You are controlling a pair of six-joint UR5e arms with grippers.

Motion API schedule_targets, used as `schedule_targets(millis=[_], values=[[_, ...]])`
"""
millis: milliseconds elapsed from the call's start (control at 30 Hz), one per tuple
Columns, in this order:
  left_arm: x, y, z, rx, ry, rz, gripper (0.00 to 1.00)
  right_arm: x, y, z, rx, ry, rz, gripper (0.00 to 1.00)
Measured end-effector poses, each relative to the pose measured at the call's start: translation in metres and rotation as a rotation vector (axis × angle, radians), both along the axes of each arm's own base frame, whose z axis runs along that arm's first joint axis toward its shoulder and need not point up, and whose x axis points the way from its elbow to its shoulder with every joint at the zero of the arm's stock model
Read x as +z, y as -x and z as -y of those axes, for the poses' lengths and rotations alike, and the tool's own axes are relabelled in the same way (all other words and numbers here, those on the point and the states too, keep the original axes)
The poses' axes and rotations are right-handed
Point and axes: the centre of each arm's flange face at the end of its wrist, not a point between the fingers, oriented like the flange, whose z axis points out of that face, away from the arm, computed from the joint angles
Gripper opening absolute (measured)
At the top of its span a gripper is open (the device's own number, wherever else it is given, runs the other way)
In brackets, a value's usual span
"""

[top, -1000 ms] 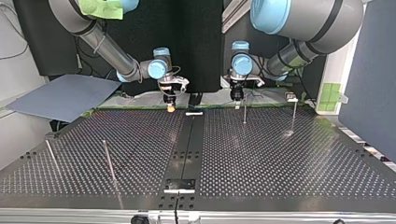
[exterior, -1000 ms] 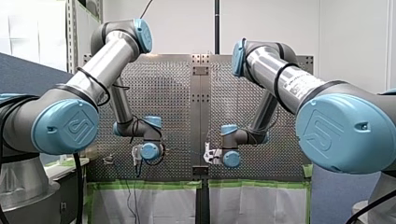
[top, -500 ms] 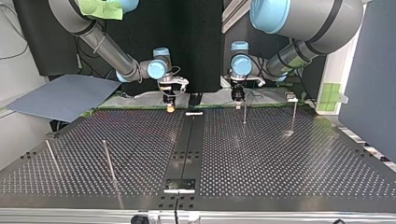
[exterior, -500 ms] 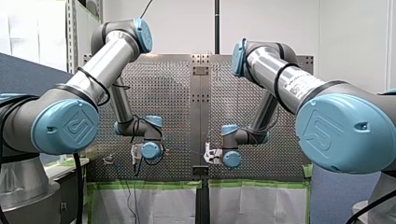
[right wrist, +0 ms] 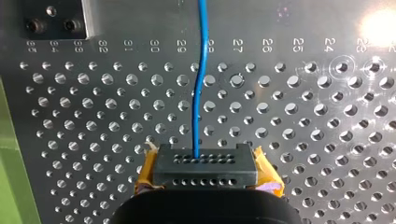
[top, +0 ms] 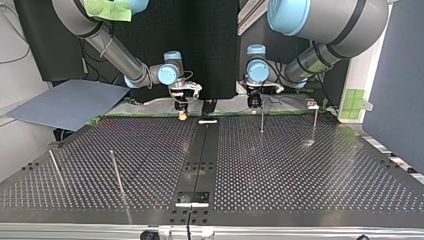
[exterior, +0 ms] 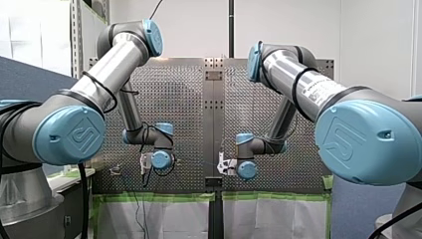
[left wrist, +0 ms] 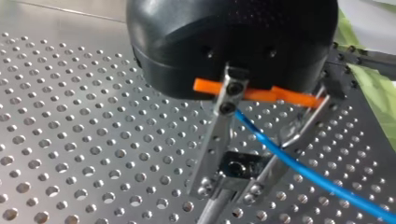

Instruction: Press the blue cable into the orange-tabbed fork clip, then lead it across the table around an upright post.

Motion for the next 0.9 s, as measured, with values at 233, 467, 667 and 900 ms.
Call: schedule_targets(millis=[233,467,667,900], values=[[0.002,-0.003,0.001,0.005,0.003,0.005,0.0,-0.001,0.002,0.001,-0.003,-0.002,-0.001,0.0],[0.017,-0.018,0.011,-0.005,0.001,0.023,0.0,0.005,0.004,0.005,-0.011,-0.004,-0.011,0.0],[0.045,-0.019,0.025,-0.021,-0.007,0.033,0.0,0.034,0.002,0.008,-0.011,0.004,-0.014,0.0],[0.075,-0.009,0.04,-0.021,-0.009,0.035,0.0,0.072,-0.005,0.005,0.0,0.006,-0.016,0.0]])
